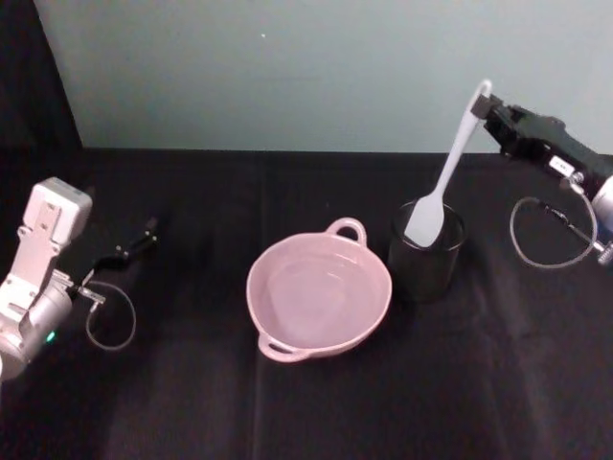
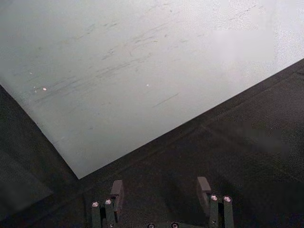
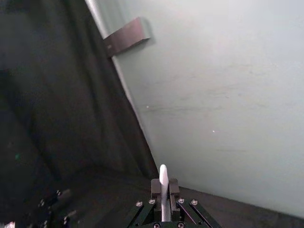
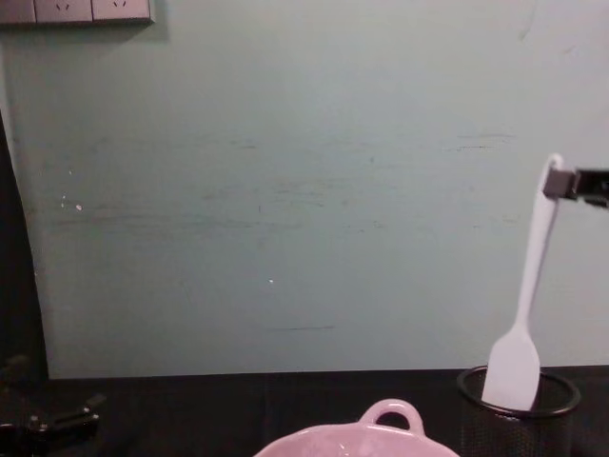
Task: Use the one hand to pick up the spoon and stir the clear water in the bowl.
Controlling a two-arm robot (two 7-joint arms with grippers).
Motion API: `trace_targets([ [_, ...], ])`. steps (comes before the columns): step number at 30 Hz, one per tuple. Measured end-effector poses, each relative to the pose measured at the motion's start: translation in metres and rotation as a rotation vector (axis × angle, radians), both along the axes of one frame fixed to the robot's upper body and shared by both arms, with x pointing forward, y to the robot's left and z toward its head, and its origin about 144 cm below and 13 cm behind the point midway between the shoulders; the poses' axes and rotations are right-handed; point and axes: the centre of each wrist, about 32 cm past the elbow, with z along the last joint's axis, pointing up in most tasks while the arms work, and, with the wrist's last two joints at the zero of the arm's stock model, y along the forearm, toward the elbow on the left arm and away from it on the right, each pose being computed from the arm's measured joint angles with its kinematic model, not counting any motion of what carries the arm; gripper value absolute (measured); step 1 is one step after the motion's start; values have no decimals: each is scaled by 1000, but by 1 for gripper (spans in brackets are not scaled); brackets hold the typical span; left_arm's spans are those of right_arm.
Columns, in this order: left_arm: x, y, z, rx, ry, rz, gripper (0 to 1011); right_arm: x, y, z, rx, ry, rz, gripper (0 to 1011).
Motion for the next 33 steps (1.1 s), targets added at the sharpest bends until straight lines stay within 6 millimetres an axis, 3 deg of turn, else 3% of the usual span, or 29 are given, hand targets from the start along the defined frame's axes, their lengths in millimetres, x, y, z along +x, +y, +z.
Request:
trace_targets([
  [8,0,0,0,0,0,0,1011,-2,6,40,-175,-43,79,101],
  [15,0,0,0,0,0,0,1011,-4,7,59,-234,-80,102,101],
  [33,0,0,0,0,0,0,1011,-4,5,65,-232,-118,91,100],
])
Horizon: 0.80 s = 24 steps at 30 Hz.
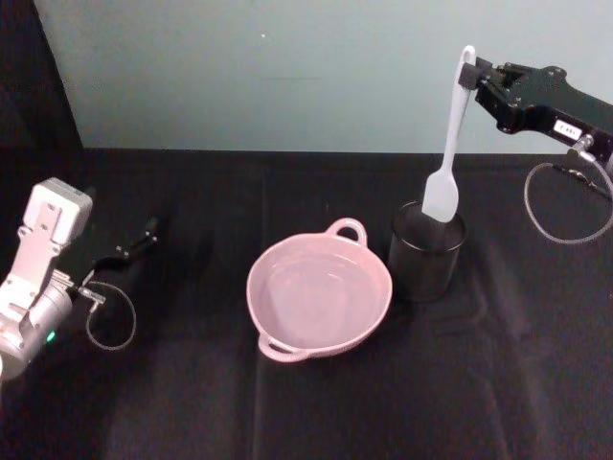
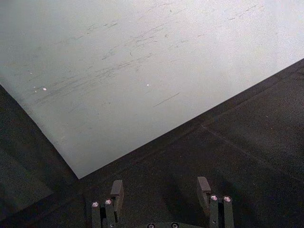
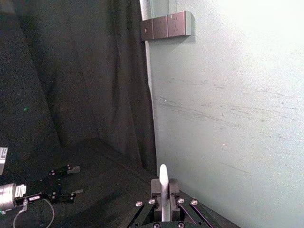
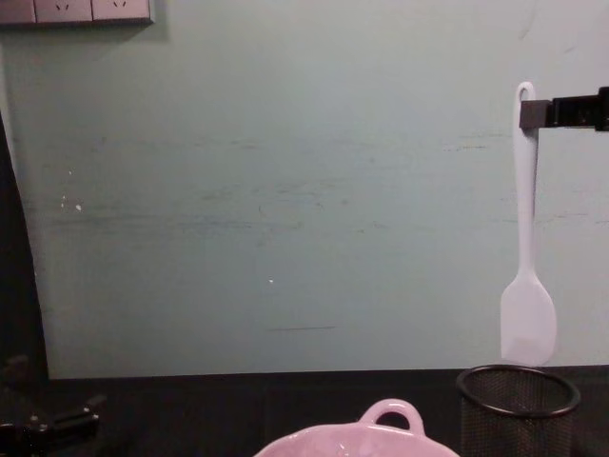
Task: Use the one hand to pick up the spoon and stir the clear water in the bowl.
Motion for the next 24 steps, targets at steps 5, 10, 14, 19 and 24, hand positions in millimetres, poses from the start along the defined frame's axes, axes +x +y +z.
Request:
trace_targets([
  [5,0,0,0,0,0,0,1011,0,0,0,2,2,0,101],
  [10,0,0,0,0,0,0,1011,0,0,-1,2,3,0,100],
  [14,0,0,0,0,0,0,1011,0,0,-1,3,5,0,100],
  [19,0,0,0,0,0,0,1011,0,0,-1,3,6,0,101],
  [24,0,0,0,0,0,0,1011,-1,2,-1,4,5,2,101],
])
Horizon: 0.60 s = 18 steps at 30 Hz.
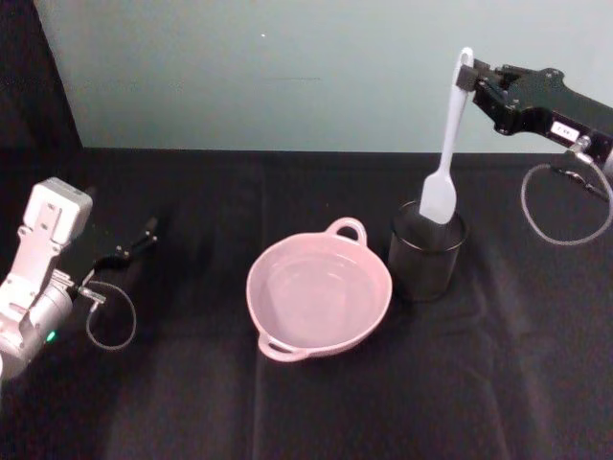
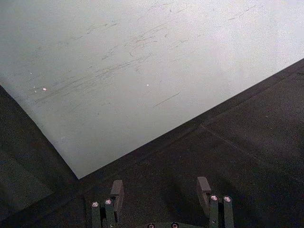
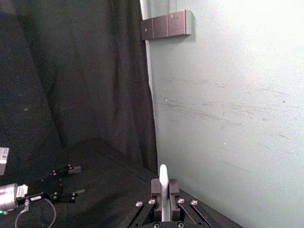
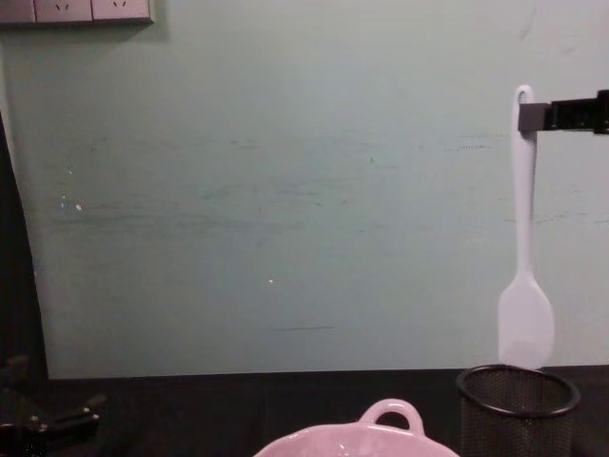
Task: Use the one hand to pick up the spoon and stir the clear water in the bowl.
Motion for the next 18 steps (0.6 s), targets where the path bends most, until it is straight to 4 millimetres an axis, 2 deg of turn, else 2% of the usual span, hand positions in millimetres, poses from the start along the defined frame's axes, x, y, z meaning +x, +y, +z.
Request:
trace_targets([
  [5,0,0,0,0,0,0,1011,0,18,-1,1,-14,36,100],
  [8,0,0,0,0,0,0,1011,4,43,-5,-2,-31,79,101],
  [9,0,0,0,0,0,0,1011,4,43,-5,-2,-31,79,100],
  [12,0,0,0,0,0,0,1011,10,63,-14,8,-32,113,100],
  [18,0,0,0,0,0,0,1011,18,87,-37,24,-36,159,100],
])
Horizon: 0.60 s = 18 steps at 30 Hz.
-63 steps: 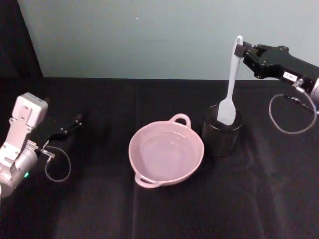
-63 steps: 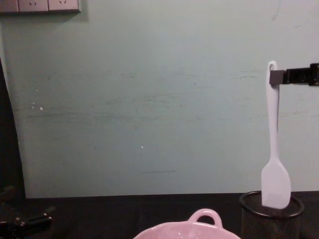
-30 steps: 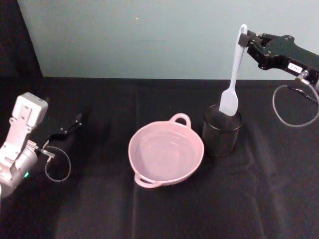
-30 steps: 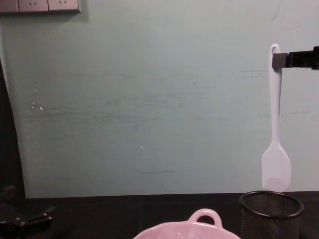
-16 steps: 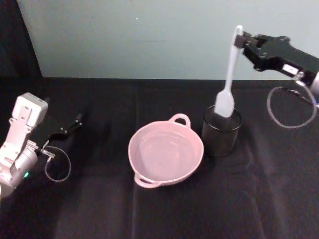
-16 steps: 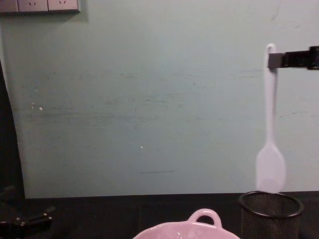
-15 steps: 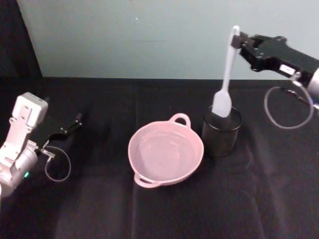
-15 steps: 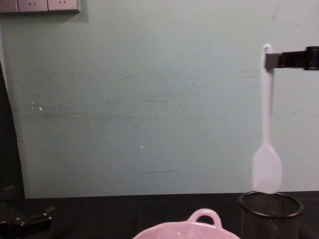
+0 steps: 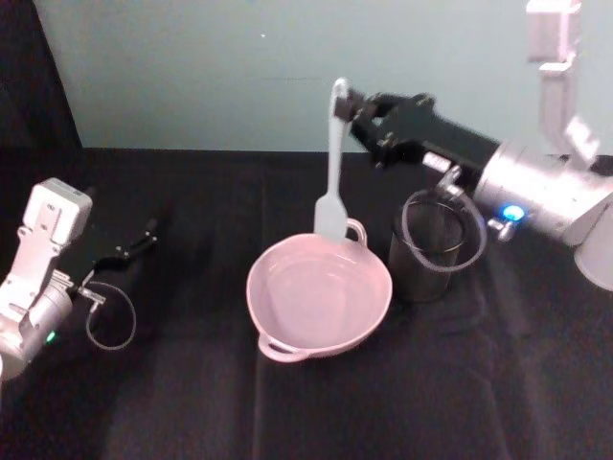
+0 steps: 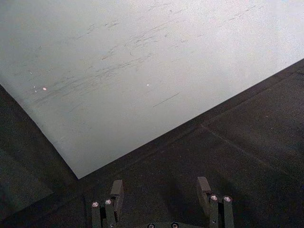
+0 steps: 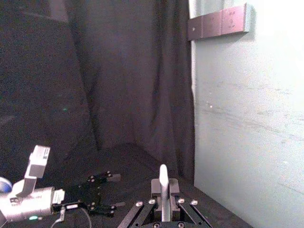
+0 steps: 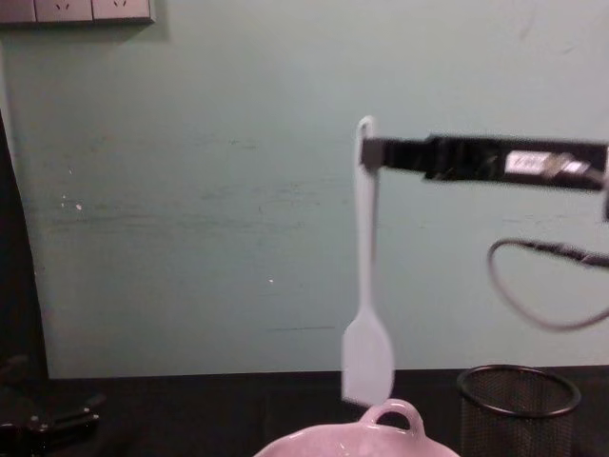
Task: Use the one hand to pick up the spoon and stir the clear water in the bowl.
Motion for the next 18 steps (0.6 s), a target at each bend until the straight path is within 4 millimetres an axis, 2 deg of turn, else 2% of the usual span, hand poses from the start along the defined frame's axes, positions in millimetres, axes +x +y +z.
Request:
trace_targets([
  [10,0,0,0,0,0,0,1011,2,11,-46,9,34,32,101],
  [18,0,0,0,0,0,0,1011,0,12,-64,3,46,47,100],
])
